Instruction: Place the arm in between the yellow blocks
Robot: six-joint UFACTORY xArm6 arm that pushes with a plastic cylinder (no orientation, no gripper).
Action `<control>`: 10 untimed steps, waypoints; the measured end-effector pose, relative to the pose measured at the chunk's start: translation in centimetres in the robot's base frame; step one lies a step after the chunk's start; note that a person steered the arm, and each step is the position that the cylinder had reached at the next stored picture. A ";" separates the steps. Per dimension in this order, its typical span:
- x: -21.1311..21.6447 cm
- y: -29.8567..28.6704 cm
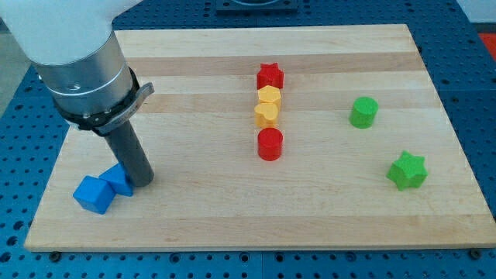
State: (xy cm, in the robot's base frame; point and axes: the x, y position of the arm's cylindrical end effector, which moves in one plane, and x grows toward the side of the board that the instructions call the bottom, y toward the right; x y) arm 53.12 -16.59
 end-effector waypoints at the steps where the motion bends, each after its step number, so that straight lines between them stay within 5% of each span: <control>1: 0.0 -0.2; 4: 0.0 -1.5; 6: 0.0 5.3; 10: -0.4 5.3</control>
State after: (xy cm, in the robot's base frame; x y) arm 52.68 -11.30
